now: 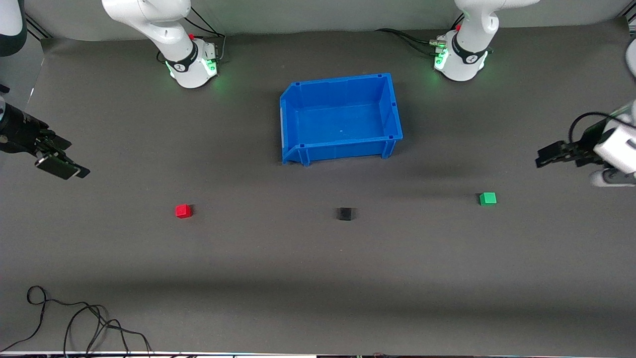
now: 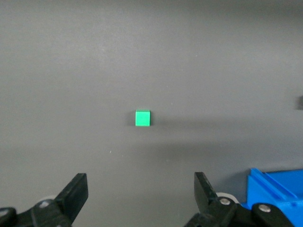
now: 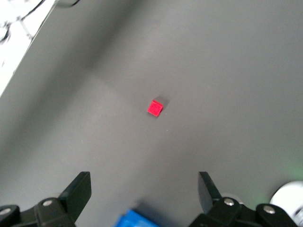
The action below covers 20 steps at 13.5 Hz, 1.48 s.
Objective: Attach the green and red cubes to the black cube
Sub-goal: 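Reach the right gripper toward the red cube while the left gripper reaches the green cube, then grasp the red cube with the right gripper while the left gripper grasps the green cube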
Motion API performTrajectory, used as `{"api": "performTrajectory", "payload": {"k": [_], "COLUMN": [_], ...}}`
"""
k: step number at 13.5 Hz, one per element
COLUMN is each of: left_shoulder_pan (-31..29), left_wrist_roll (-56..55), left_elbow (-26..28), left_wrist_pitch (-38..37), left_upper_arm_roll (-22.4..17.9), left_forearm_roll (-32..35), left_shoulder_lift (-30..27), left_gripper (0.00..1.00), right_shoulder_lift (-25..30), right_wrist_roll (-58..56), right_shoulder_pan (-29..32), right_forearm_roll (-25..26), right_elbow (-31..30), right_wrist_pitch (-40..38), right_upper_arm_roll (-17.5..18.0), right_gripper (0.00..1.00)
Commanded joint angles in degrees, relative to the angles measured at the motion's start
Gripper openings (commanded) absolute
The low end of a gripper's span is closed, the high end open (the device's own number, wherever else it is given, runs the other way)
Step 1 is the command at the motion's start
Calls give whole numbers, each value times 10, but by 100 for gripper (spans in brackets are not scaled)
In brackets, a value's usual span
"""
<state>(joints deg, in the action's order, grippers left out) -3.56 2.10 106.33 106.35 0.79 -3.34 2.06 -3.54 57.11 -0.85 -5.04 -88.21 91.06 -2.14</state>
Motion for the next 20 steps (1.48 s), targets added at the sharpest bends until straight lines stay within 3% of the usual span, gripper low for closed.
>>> {"api": "performTrajectory", "payload": {"k": [1, 4, 7, 10, 13, 16, 20], "left_shoulder_pan": [3, 4, 35, 31, 30, 29, 29], "left_wrist_roll": [6, 5, -2, -5, -6, -6, -5], "left_elbow": [70, 105, 127, 123, 121, 121, 114], "left_wrist_pitch": [100, 173, 249, 278, 291, 300, 332], "left_upper_arm_roll": [-2, -2, -1, -2, -3, -4, -5], "left_forearm_roll": [-2, 2, 32, 45, 53, 53, 54], "left_shoulder_lift": [20, 54, 118, 171, 220, 232, 262], "left_gripper": [100, 100, 100, 96, 92, 88, 86], "right_shoulder_lift": [-23, -30, -44, -50, -49, -70, -150], "right_wrist_roll": [147, 249, 244, 232, 154, 89, -43], "right_shoulder_pan": [10, 15, 12, 15, 15, 15, 15], "right_forearm_roll": [-23, -45, -46, -66, -121, -172, -265], "right_elbow": [22, 15, -3, -61, -148, -215, -246], "right_wrist_pitch": [-9, -9, -7, 57, 146, 248, 331], "right_upper_arm_roll": [5, 3, 3, -3, -26, -29, -33], "right_gripper": [100, 100, 100, 100, 100, 100, 99]}}
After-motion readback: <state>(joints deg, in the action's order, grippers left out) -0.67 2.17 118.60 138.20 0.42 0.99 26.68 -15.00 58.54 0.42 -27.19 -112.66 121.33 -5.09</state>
